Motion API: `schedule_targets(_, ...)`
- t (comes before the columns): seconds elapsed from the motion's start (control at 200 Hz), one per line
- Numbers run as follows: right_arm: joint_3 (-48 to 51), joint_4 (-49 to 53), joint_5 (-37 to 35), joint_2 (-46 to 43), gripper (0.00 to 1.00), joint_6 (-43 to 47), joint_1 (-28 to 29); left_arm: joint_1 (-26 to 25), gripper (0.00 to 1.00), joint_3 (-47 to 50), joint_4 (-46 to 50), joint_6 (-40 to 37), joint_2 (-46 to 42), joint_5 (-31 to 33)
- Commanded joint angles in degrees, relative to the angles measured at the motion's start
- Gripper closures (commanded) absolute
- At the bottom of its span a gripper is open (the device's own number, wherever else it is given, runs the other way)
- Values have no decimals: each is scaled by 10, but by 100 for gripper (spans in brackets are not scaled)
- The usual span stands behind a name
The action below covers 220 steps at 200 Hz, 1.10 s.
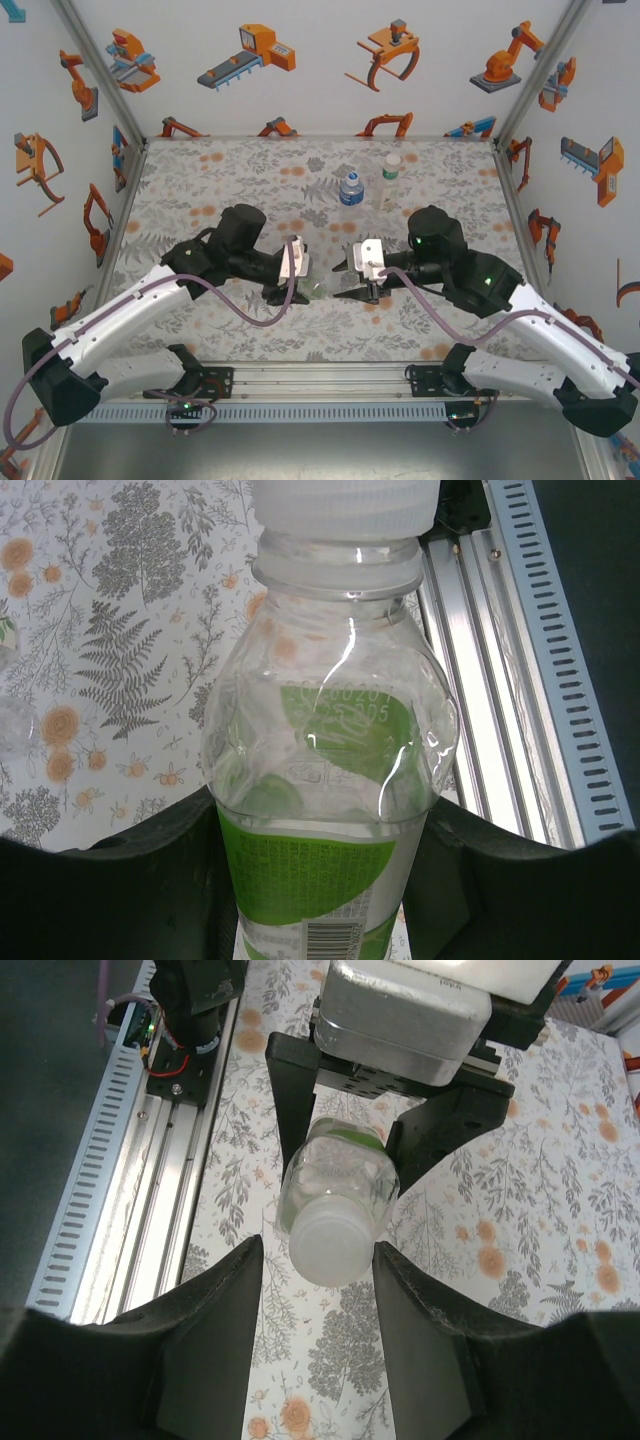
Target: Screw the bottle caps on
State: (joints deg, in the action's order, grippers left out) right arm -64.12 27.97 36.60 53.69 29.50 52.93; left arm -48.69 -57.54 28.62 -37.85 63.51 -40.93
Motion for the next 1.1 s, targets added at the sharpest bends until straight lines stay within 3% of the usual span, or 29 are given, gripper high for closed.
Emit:
schedule_targets(0.0, 6, -16, 2, 6, 54, 10, 12, -1, 100, -20, 13, -1, -3, -22)
schedule_targets(0.2, 4, -20, -12, 18, 61, 10, 24, -1, 100, -17, 18, -1, -9, -20)
schedule_targets(0.401, 6, -21, -52, 20, 83, -34, 32, -1, 100, -16, 15, 3, -16, -13)
schedule_targets(0.531, 28, -88, -141, 22, 100, -222, 32, -1, 100, -6, -17, 17, -22, 17)
schedule_targets(0.721, 45, -98, -358, 38, 100, -612, 33, -1, 100, 26, -102, 41, -31, 85)
schedule_targets(0.891, 72, -58, -430, 43, 100, -971, 29, -1, 100, 31, -141, 45, -17, 118)
schedule_targets(0.961, 71, -44, -436, 51, 100, -1031, 29, -1, 100, 29, -151, 45, -9, 129)
schedule_targets(1.096, 47, -24, -448, 67, 100, -1024, 28, -1, 100, 29, -162, 43, 0, 140)
